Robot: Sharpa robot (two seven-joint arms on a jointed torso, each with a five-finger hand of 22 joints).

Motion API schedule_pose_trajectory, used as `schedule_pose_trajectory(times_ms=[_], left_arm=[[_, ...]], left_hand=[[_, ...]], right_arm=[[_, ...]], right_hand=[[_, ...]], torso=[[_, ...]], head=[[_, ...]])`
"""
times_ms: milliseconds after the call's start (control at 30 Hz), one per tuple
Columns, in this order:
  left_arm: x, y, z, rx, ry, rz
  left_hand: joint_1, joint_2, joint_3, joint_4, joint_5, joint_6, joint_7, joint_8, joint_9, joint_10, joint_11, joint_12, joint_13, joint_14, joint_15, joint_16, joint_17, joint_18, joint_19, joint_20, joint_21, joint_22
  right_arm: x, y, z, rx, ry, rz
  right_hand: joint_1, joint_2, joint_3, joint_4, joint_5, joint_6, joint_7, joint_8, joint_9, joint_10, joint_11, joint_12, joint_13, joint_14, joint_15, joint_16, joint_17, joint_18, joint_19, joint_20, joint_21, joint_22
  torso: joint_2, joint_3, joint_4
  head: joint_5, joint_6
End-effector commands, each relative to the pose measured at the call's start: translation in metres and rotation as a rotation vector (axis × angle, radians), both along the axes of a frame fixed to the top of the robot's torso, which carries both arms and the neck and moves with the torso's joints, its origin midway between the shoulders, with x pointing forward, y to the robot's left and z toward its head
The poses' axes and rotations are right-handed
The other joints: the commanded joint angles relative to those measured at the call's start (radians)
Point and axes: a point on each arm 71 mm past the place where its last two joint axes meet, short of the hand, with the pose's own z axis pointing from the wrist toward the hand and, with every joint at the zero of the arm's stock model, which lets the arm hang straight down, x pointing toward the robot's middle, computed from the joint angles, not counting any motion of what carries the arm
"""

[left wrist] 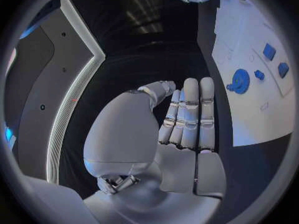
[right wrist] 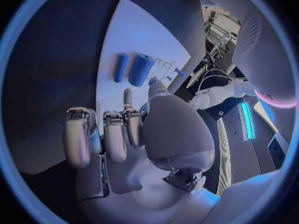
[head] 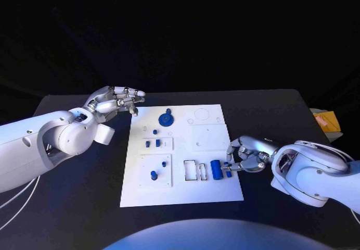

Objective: Assemble the parts on the task board

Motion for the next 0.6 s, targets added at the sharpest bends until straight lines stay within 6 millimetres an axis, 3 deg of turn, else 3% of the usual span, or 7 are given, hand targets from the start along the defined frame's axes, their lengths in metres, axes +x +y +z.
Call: schedule_pose_trajectory(times_ms=[33,433,600], left_arm=[[-0.001,-0.001,0.001,-0.010,-0.002,-0.015],[-0.001,-0.001,0.001,-0.009,-0.001,-0.015],[-0.001,-0.001,0.001,-0.009,-0.001,-0.015]], left_hand=[[-0.004,0.007,0.002,-0.004,0.005,0.006,0.000,-0.005,0.001,-0.005,-0.003,0.004,-0.001,-0.005,0.000,-0.003,-0.002,0.007,-0.003,0.005,0.006,0.002],[-0.004,0.009,0.003,-0.005,0.006,0.006,0.000,-0.005,0.002,-0.005,-0.003,0.004,-0.001,-0.005,0.000,-0.003,-0.002,0.007,-0.004,0.004,0.006,0.002],[-0.004,0.009,0.003,-0.005,0.006,0.006,0.000,-0.005,0.002,-0.005,-0.003,0.004,-0.001,-0.005,0.000,-0.003,-0.002,0.007,-0.004,0.004,0.006,0.002]], right_arm=[[-0.002,0.004,-0.003,-0.044,-0.015,0.008],[-0.004,0.020,-0.012,-0.038,-0.017,0.032],[-0.004,0.022,-0.018,-0.052,-0.014,0.038]], right_hand=[[-0.020,0.007,-0.010,0.000,0.004,-0.008,0.001,0.004,0.000,0.008,0.000,0.004,0.114,0.108,0.003,0.004,0.254,-0.015,0.077,0.003,0.006,0.234],[-0.040,0.022,-0.023,0.000,0.002,-0.013,0.002,0.000,-0.006,0.009,0.000,0.004,0.115,0.108,0.003,0.004,0.254,-0.015,0.078,0.003,0.008,0.234],[-0.046,0.035,-0.033,-0.001,-0.020,-0.013,0.003,-0.006,-0.013,0.011,0.001,0.004,0.118,0.108,0.004,0.005,0.255,-0.015,0.078,0.004,0.011,0.235]], torso=[[0.000,-0.0001,-0.0006],[0.000,0.0008,-0.0002],[0.001,0.0011,-0.0001]], head=[[0.001,-0.003],[0.005,-0.007],[0.007,-0.007]])
